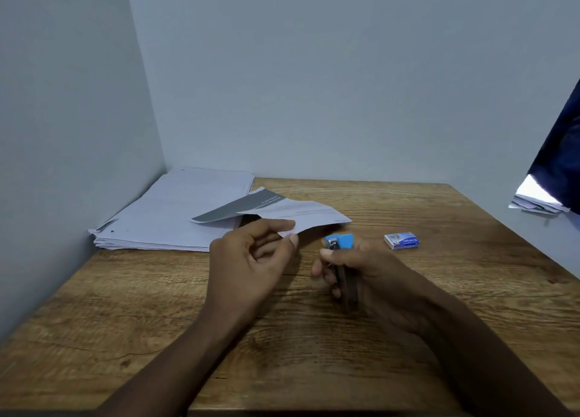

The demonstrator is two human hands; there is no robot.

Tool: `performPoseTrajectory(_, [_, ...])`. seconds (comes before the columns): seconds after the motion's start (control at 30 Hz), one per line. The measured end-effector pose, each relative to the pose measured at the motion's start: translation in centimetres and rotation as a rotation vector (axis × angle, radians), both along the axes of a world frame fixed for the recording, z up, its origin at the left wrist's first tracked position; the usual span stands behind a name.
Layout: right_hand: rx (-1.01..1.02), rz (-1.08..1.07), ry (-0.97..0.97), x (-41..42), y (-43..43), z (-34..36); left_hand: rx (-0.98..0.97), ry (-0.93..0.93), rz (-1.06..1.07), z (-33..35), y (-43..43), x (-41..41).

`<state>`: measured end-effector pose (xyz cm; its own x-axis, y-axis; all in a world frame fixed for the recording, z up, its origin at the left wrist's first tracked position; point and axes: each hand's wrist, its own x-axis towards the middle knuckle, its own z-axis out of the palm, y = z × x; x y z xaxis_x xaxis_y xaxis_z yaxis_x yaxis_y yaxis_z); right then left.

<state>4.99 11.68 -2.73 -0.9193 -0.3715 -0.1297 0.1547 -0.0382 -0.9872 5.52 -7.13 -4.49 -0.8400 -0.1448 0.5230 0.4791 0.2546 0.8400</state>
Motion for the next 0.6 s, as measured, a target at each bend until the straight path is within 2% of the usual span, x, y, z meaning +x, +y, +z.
performPoseTrajectory(0.1, [0.023, 0.058, 0.043, 0.45, -0.09, -0.11, 0.192, -0.134, -0.093, 0.15, -0.08, -0.18])
performPoseTrajectory(0.23, [0.024, 0.020, 0.019, 0.32, -0.41, -0.31, 0.425, -0.281, -0.235, 0.05, 0.01, -0.32])
performPoseTrajectory(0.37, [-0.002, 0.016, -0.051, -0.04, -0.59, -0.33, 0.467, -0.302, -0.296, -0.09, 0.06, -0.59])
performPoseTrajectory(0.6, [-0.304, 0.079, -0.029, -0.09, -0.23, -0.15, 0.482, -0.262, -0.373, -0.18, 0.14, -0.61])
